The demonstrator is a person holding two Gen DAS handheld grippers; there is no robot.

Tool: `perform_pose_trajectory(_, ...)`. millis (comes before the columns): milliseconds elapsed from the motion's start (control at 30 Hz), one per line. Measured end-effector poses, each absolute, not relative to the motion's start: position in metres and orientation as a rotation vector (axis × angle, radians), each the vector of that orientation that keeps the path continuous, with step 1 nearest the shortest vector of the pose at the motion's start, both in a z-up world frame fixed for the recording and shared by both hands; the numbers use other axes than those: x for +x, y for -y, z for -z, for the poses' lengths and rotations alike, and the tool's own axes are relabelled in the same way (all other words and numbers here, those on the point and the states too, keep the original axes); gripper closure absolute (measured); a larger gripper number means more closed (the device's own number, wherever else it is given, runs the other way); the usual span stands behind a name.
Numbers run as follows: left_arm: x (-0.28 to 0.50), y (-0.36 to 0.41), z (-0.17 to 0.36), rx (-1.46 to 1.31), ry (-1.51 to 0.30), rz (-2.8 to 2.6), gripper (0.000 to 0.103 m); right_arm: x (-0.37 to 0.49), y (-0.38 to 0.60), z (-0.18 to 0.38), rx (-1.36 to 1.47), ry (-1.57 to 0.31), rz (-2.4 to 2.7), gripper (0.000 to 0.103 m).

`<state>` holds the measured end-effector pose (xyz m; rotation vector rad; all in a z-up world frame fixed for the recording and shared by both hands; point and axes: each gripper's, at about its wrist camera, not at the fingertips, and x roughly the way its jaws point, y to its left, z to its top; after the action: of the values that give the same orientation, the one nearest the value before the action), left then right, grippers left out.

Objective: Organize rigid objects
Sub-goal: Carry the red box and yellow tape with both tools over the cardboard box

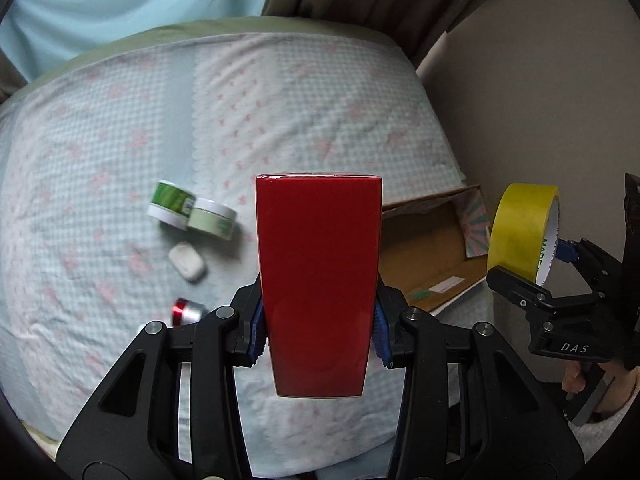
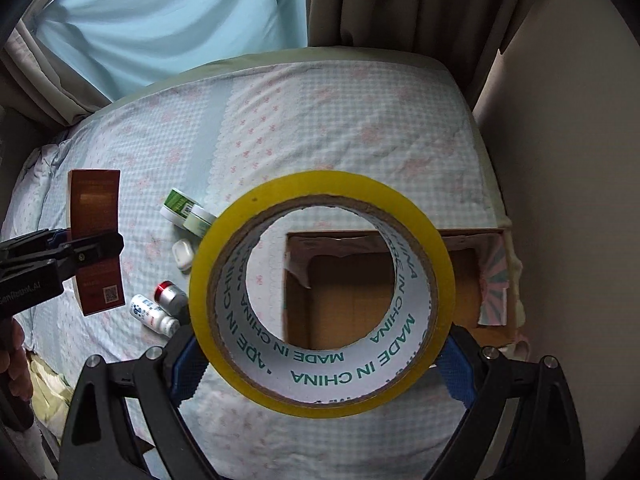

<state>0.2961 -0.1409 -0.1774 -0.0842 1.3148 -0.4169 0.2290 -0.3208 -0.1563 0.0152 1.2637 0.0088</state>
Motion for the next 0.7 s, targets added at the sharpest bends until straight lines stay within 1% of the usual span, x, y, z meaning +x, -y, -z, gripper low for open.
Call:
perform_pose_trajectory(133,0.285,0.203,0.189,-0.092,-1.337,0.415,0.065,0.224,0.375,0.164,-0.014,-1.282,-0.024,0.009)
perform_pose_trajectory(333,0.277,0.284,0.228,-0.07,-1.399,0.423,0.065,0.217,0.439,0.192,-0.064,-1.32,-0.044,0.009)
perform_pose_trajectory(533,0.275,0.345,0.277,0.059,-1.471,0.432,0.065,0.219,0.469,0.234,-0.104,-1.363,-0.08,0.009)
perform_pose_trajectory(700,0.281,0.371,0.319,0.194,-1.519,0.43,0.065,0.227,0.473,0.278,-0.157,-1.393,-0.128,0.009)
